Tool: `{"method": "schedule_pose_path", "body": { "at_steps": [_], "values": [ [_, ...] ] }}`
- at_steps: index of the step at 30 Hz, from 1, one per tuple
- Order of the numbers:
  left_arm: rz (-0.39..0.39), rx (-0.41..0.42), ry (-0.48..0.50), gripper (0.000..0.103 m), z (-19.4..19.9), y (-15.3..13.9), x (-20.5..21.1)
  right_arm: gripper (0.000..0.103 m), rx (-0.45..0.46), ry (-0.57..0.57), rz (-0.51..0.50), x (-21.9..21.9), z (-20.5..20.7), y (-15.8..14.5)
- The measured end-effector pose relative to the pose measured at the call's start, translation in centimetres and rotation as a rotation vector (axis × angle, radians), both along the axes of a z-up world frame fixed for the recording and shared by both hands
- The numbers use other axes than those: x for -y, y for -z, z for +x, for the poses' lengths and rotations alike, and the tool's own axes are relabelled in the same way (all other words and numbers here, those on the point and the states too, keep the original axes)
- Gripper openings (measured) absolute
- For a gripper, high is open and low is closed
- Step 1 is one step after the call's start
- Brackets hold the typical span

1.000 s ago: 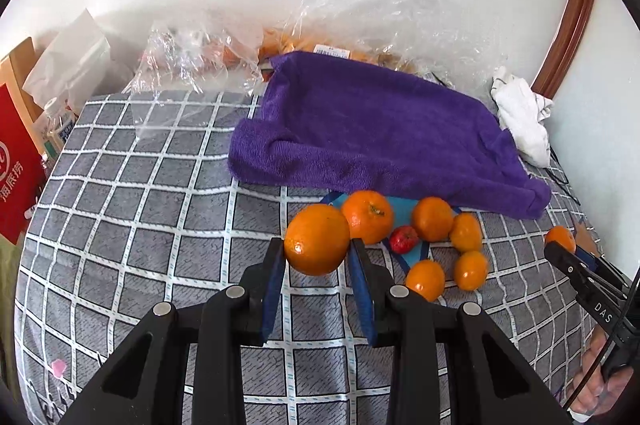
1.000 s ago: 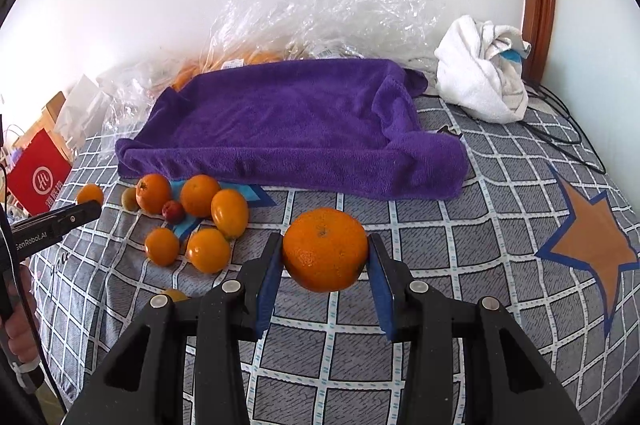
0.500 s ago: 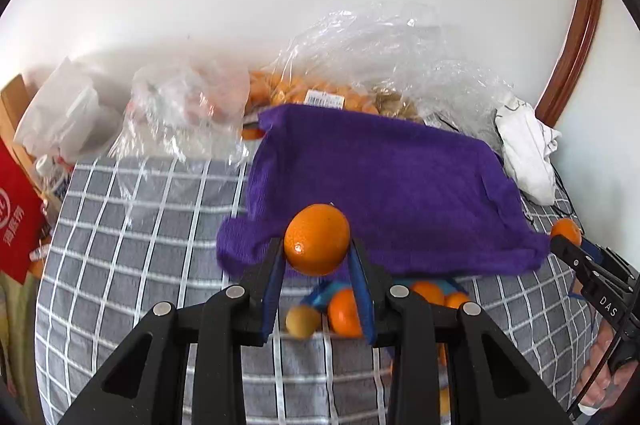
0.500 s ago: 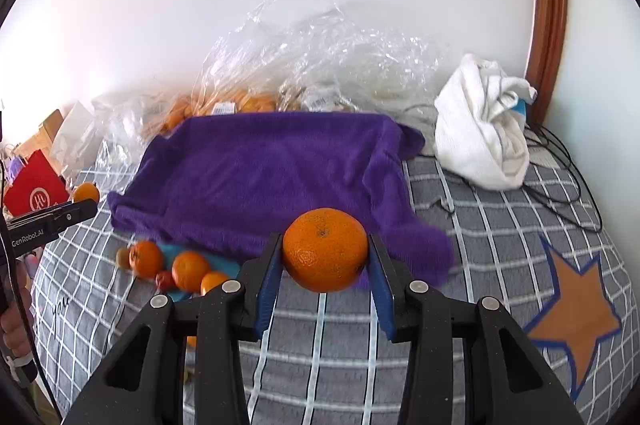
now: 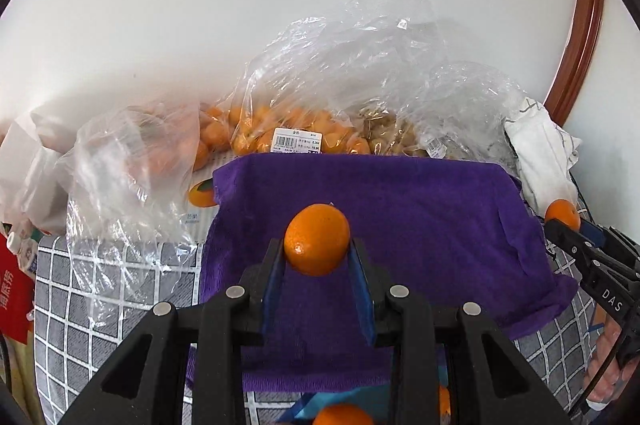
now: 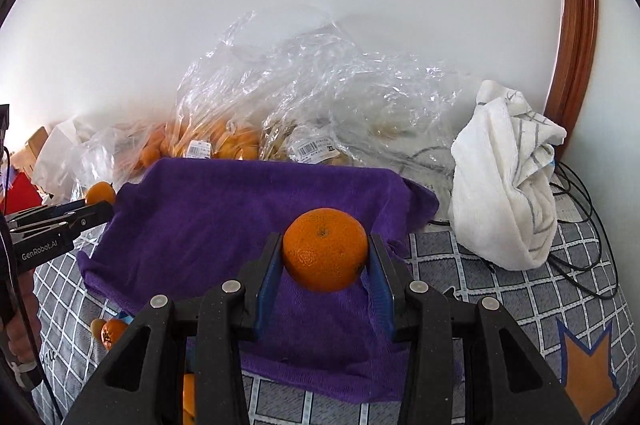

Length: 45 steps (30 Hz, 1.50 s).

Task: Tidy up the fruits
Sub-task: 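Lift both held oranges and carry them over the purple towel, then open both tools to set the oranges down on the purple towel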

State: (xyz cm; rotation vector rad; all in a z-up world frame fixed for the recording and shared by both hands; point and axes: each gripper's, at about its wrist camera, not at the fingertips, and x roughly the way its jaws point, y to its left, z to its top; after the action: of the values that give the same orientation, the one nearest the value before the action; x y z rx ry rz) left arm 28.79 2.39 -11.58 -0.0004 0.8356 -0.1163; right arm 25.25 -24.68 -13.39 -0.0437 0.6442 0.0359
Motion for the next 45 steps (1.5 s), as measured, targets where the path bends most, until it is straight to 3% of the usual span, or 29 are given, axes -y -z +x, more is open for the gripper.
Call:
{"method": "schedule_pose_path", "body": {
  "at_steps": [14,19,26,30,32,35,37,39,45],
  "values": [
    [0.004,-0.096,0.017,0.031,4.2,5.4,2.2,0.041,-0.117,0.039,-0.031,0.5,5.1,5.0],
    [0.01,-0.119,0.016,0.031,4.5,6.0,2.0,0.041,-0.138,0.03,-0.075,-0.3,5.9,5.8],
    [0.017,-0.155,0.02,0.031,4.8,7.0,2.3,0.043,-0.149,0.049,-0.051,-0.5,6.0,6.9],
    [0.015,-0.162,0.011,0.031,4.8,7.1,2.2,0.049,-0.159,0.056,-0.02,-0.3,5.4,6.5],
    [0.001,-0.171,0.008,0.031,4.8,7.2,2.1,0.061,-0.162,0.058,-0.022,-0.3,4.8,6.0],
    [0.007,-0.185,0.0,0.037,4.7,6.8,2.1,0.061,-0.155,0.094,-0.081,-0.7,3.6,5.2],
    [0.023,-0.163,0.002,0.052,4.1,6.0,2.4,0.061,-0.137,0.104,-0.107,-0.9,2.5,4.7],
    [0.043,-0.125,0.01,0.058,3.0,4.8,2.7,0.061,-0.116,0.097,-0.092,-0.8,1.1,4.0],
    [0.036,-0.074,0.016,0.059,-0.6,2.1,2.7,0.061,-0.083,0.098,-0.077,-0.2,-3.2,2.2]
  ]
}}
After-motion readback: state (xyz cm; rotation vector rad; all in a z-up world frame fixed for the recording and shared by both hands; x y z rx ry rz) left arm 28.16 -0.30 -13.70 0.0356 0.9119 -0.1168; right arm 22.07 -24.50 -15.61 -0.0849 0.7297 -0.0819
